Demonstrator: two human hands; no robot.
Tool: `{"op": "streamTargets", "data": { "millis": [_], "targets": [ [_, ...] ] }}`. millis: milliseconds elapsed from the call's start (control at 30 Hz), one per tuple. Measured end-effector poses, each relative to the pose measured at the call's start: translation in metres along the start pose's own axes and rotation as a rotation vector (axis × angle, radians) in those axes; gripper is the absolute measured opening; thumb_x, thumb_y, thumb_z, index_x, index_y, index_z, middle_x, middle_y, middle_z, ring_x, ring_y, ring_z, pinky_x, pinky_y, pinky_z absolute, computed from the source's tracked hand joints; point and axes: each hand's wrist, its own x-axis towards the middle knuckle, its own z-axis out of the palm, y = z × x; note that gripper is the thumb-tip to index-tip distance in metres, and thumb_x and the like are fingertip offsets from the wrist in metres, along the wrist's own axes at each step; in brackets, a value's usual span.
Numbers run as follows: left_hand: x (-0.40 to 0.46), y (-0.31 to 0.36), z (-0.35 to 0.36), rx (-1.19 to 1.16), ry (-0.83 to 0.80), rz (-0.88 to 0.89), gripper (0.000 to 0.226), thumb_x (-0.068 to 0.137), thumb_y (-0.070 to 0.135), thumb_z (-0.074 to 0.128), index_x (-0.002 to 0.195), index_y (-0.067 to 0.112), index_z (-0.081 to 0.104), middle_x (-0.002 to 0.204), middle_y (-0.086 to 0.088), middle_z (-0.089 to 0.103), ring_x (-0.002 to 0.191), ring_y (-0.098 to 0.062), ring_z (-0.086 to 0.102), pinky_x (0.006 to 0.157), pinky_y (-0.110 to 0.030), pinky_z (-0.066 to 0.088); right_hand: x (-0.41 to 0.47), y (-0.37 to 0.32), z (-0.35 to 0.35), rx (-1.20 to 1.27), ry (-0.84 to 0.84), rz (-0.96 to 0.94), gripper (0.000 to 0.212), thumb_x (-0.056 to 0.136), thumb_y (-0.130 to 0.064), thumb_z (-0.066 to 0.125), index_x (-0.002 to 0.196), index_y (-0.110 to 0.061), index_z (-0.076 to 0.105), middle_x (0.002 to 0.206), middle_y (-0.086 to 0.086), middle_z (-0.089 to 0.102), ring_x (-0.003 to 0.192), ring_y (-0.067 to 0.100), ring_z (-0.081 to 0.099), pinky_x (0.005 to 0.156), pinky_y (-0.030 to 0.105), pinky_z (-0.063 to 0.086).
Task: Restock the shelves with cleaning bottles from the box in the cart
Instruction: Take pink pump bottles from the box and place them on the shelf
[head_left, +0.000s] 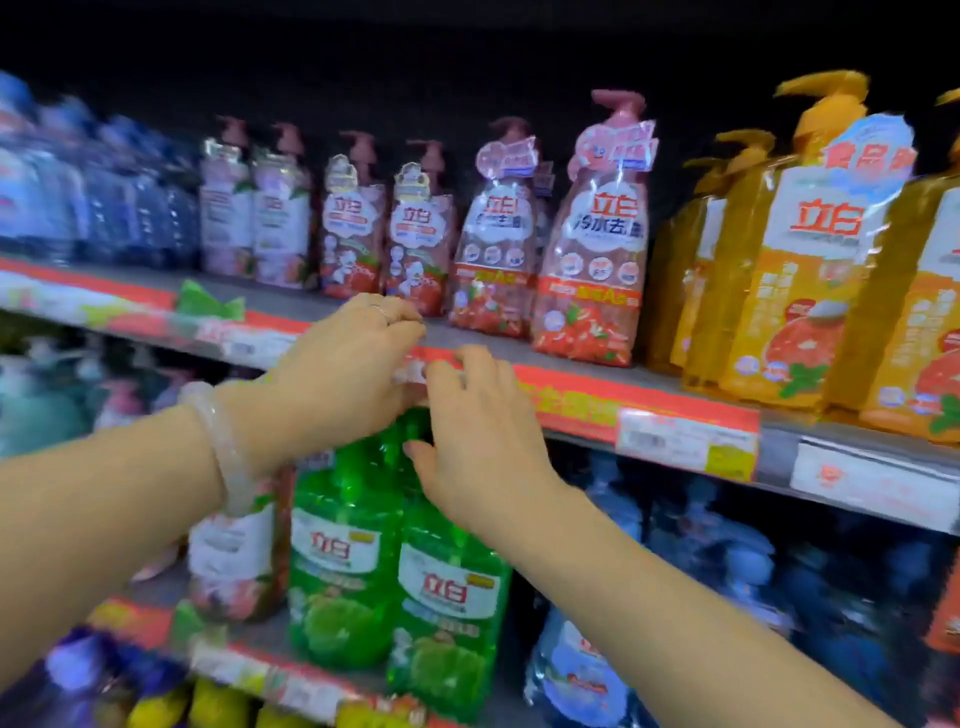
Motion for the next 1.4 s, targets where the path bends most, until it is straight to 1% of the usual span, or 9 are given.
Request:
{"op": "streamTargets", "data": {
  "millis": [133, 267, 533, 667, 800, 900, 1100, 1300, 1400],
  "targets": [
    [-0.105, -0.079, -0.017, 0.116, -0.207, -0.242, 0.054, 0.073, 0.039, 0.045, 0.099, -0.003, 0.066, 0.103, -0.022, 0.064, 0.098, -0.042, 0.06, 0.087, -0.049, 0.051, 0.013, -0.097, 0.041, 0.086, -0.147, -0.133, 0.047, 0.086, -0.028, 0.06, 0.125, -0.01, 0.04, 0.134, 0.013, 0.033, 0.122, 0.034, 0.036, 0.092, 0.042, 0.039],
    [-0.212, -0.147, -0.04, 0.188, -0.359, -0.479, 0.049, 0.078, 0.026, 0.069, 0.116, -0.002, 0.059, 0.121, -0.022, 0.055, 0.116, -0.039, 0.048, 0.099, -0.046, 0.041, 0.014, -0.202, 0.08, 0.162, -0.294, -0.26, 0.046, 0.087, -0.027, 0.058, 0.126, -0.007, 0.041, 0.134, 0.015, 0.036, 0.125, 0.034, 0.036, 0.094, 0.041, 0.038],
    [-0.4, -0.272, -0.088, 0.288, -0.691, -0.79, 0.046, 0.083, 0.037, 0.062, 0.12, 0.01, 0.058, 0.12, -0.014, 0.054, 0.117, -0.035, 0.05, 0.095, -0.043, 0.047, 0.023, -0.415, 0.17, 0.259, -0.549, -0.466, 0.05, 0.086, -0.029, 0.062, 0.127, -0.007, 0.042, 0.132, 0.015, 0.038, 0.126, 0.034, 0.038, 0.096, 0.043, 0.04],
    [-0.473, -0.306, -0.095, 0.278, -0.845, -0.931, 0.041, 0.088, 0.043, 0.056, 0.121, 0.018, 0.056, 0.12, -0.009, 0.055, 0.112, -0.029, 0.052, 0.084, -0.033, 0.045, 0.02, -0.493, 0.215, 0.299, -0.705, -0.5, 0.043, 0.089, -0.022, 0.057, 0.126, -0.008, 0.042, 0.133, 0.015, 0.037, 0.126, 0.035, 0.036, 0.096, 0.043, 0.039],
    [-0.53, -0.334, -0.087, 0.224, -0.938, -0.99, 0.044, 0.09, 0.03, 0.056, 0.133, 0.021, 0.051, 0.133, -0.007, 0.053, 0.121, -0.028, 0.051, 0.098, -0.031, 0.04, 0.016, -0.546, 0.261, 0.306, -0.801, -0.523, 0.051, 0.089, -0.021, 0.056, 0.134, -0.005, 0.039, 0.141, 0.016, 0.037, 0.131, 0.032, 0.036, 0.103, 0.04, 0.036],
    [-0.566, -0.36, -0.072, 0.156, -0.977, -1.07, 0.041, 0.086, 0.027, 0.059, 0.126, 0.018, 0.057, 0.131, -0.007, 0.055, 0.12, -0.027, 0.052, 0.098, -0.028, 0.039, 0.013, -0.577, 0.303, 0.309, -0.896, -0.515, 0.057, 0.09, -0.024, 0.054, 0.14, -0.004, 0.033, 0.151, 0.018, 0.025, 0.138, 0.033, 0.028, 0.113, 0.043, 0.025],
    [-0.606, -0.431, -0.016, 0.05, -1.048, -1.166, 0.042, 0.087, 0.031, 0.057, 0.126, 0.017, 0.056, 0.127, -0.01, 0.058, 0.118, -0.029, 0.053, 0.099, -0.031, 0.043, 0.026, -0.629, 0.393, 0.366, -1.038, -0.476, 0.048, 0.088, -0.025, 0.059, 0.13, -0.006, 0.044, 0.136, 0.018, 0.039, 0.129, 0.037, 0.038, 0.103, 0.043, 0.039],
    [-0.619, -0.498, 0.052, -0.053, -1.123, -1.11, 0.056, 0.089, 0.024, 0.056, 0.142, 0.019, 0.04, 0.135, -0.01, 0.052, 0.125, -0.031, 0.047, 0.103, -0.033, 0.037, 0.049, -0.663, 0.466, 0.377, -1.165, -0.398, 0.059, 0.086, -0.029, 0.064, 0.135, -0.009, 0.039, 0.138, 0.016, 0.038, 0.131, 0.034, 0.035, 0.104, 0.043, 0.037],
    [-0.633, -0.525, 0.083, -0.112, -1.172, -1.131, 0.05, 0.09, 0.026, 0.055, 0.136, 0.013, 0.043, 0.132, -0.011, 0.052, 0.122, -0.029, 0.048, 0.101, -0.034, 0.037, 0.054, -0.673, 0.495, 0.375, -1.23, -0.328, 0.055, 0.087, -0.021, 0.063, 0.136, -0.009, 0.039, 0.14, 0.016, 0.035, 0.134, 0.034, 0.033, 0.102, 0.043, 0.038]
  ]
}}
